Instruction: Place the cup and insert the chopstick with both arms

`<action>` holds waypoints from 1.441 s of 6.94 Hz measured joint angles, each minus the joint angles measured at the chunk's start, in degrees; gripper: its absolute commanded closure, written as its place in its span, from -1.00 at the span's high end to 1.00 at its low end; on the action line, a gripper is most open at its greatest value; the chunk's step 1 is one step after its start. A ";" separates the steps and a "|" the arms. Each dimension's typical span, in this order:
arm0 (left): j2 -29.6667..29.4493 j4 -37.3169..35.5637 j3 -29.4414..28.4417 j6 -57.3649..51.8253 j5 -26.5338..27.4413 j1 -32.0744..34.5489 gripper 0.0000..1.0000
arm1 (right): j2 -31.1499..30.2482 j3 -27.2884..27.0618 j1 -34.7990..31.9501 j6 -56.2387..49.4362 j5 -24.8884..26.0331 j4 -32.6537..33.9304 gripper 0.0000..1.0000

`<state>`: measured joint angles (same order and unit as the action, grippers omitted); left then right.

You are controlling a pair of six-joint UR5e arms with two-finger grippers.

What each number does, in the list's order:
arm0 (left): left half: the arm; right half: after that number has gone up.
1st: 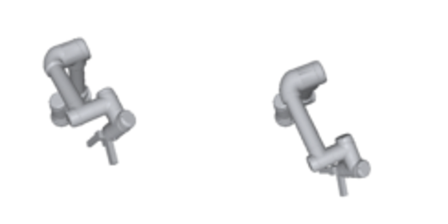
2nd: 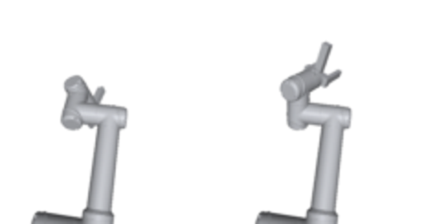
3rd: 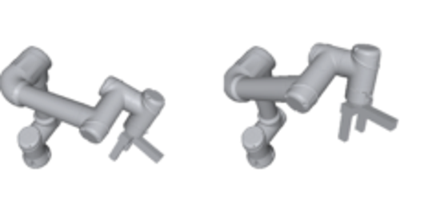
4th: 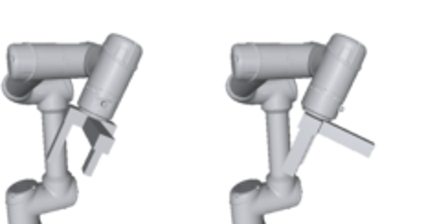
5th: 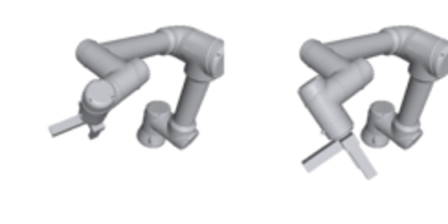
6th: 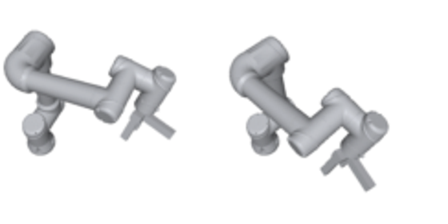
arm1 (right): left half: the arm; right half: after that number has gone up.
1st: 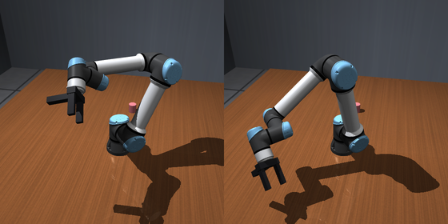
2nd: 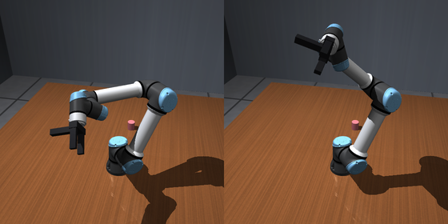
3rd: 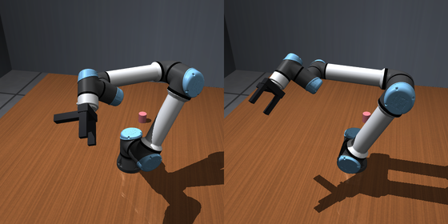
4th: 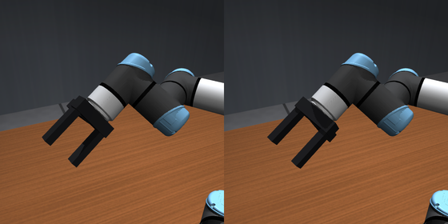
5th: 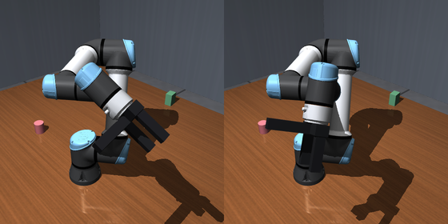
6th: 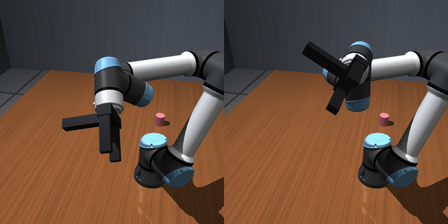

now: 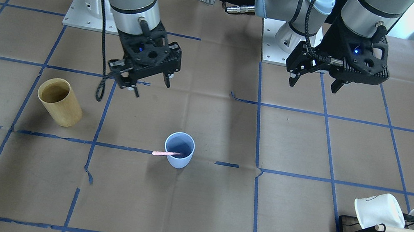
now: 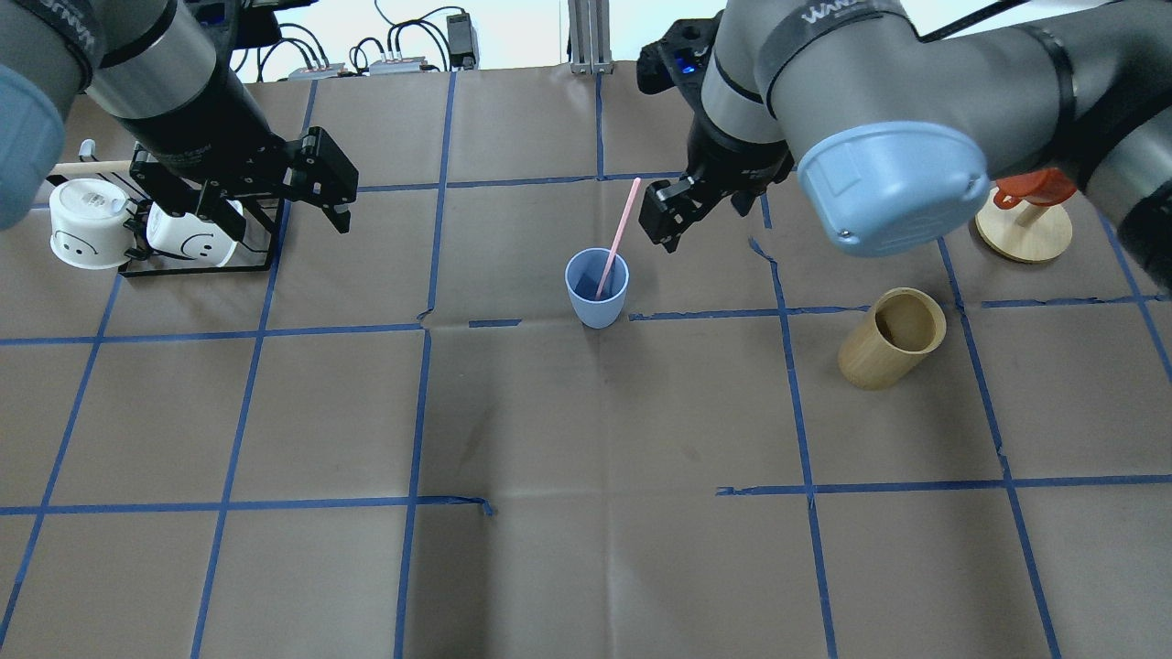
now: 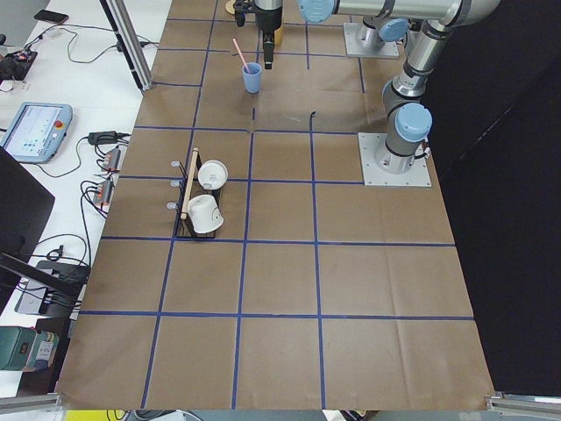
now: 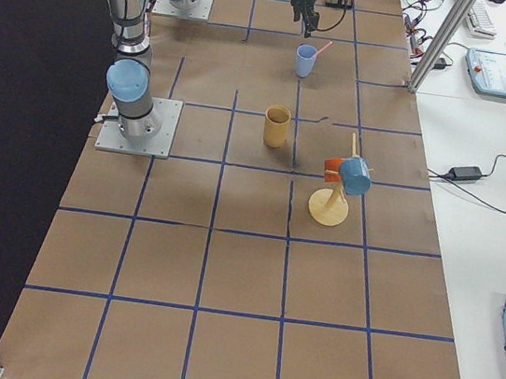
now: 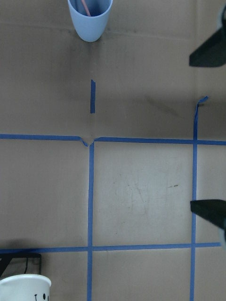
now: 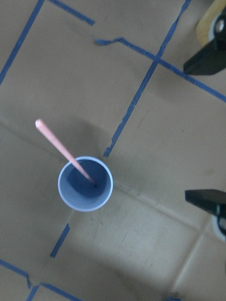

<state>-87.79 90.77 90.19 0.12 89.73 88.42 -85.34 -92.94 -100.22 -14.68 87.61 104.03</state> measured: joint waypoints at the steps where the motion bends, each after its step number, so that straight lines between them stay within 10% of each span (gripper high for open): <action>1: -0.05 -0.04 -0.04 -0.02 -0.01 0.00 1.00 | -2.08 -0.58 3.51 2.66 1.27 -1.15 0.99; 10: -0.85 0.43 -0.69 0.03 -0.32 -0.03 1.00 | -9.48 -2.26 9.37 17.29 1.24 -12.58 0.99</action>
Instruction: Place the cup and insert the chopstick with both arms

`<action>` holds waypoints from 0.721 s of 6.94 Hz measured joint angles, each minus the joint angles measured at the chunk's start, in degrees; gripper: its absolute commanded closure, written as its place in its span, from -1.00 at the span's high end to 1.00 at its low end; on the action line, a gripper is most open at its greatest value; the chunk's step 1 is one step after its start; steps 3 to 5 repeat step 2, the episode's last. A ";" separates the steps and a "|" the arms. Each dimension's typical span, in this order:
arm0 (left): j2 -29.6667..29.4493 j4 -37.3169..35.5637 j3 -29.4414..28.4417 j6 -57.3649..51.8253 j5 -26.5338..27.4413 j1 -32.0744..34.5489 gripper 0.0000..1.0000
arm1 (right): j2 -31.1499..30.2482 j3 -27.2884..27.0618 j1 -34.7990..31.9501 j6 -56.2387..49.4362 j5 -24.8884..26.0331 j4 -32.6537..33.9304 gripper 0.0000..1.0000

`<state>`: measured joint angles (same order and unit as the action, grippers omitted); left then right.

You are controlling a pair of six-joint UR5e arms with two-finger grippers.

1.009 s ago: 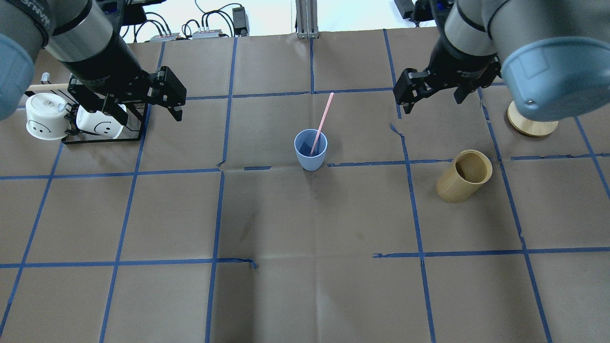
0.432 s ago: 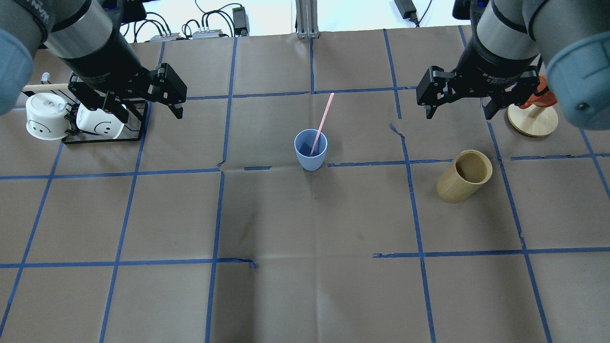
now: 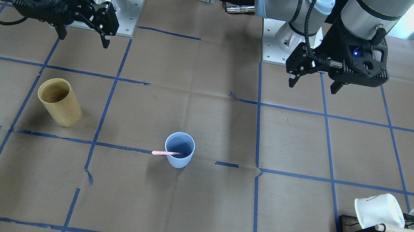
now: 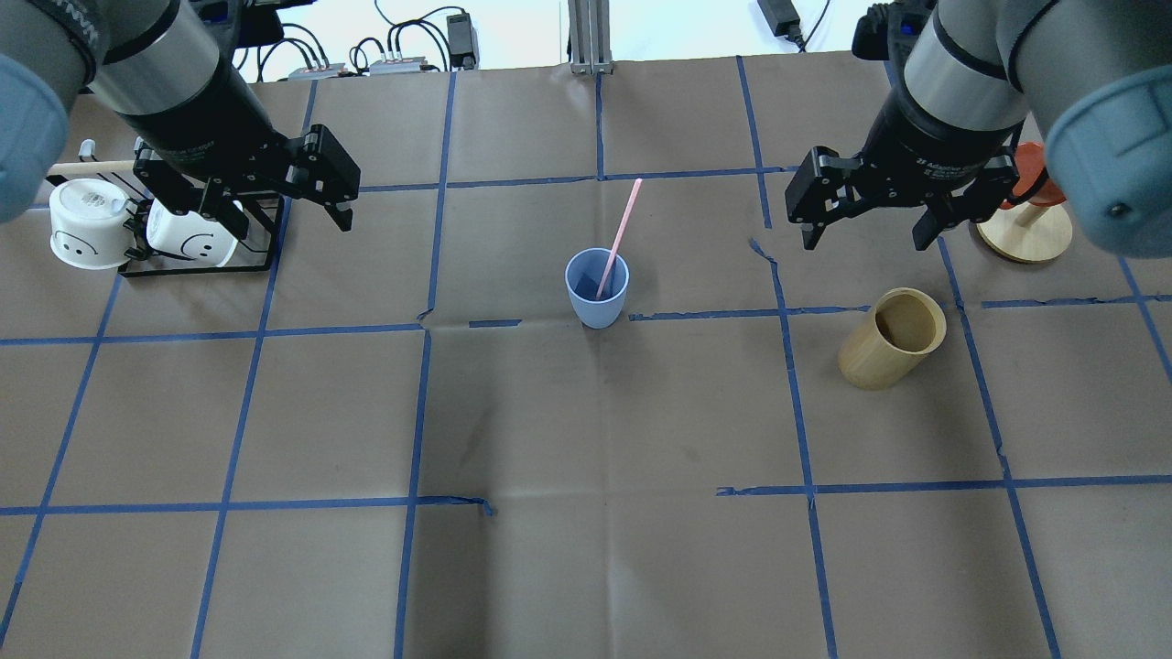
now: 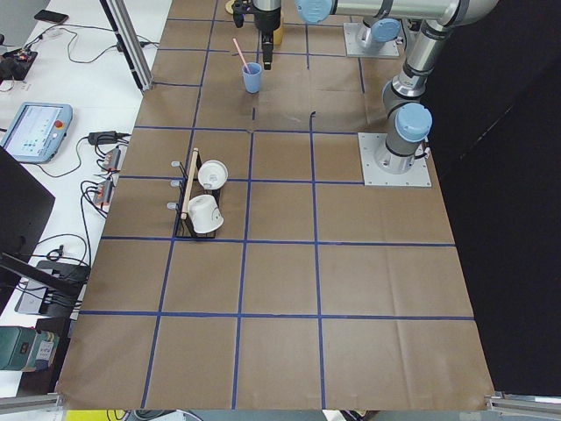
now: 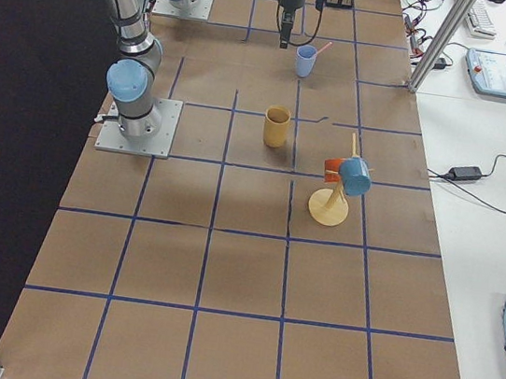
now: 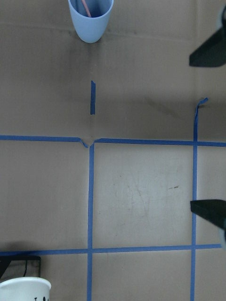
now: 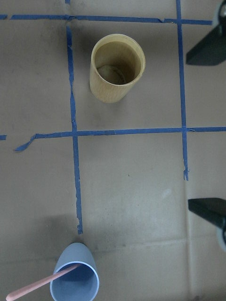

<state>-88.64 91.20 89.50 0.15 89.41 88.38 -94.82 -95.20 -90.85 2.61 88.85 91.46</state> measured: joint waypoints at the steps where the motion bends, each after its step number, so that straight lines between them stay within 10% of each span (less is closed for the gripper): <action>1: -0.10 0.02 -0.08 -0.03 0.02 0.05 1.00 | 0.04 -0.14 -0.02 -0.83 0.04 0.28 0.99; 5: -0.17 0.02 -0.01 -0.05 0.02 0.07 1.00 | 0.06 -0.15 -0.02 -1.24 0.06 0.54 0.99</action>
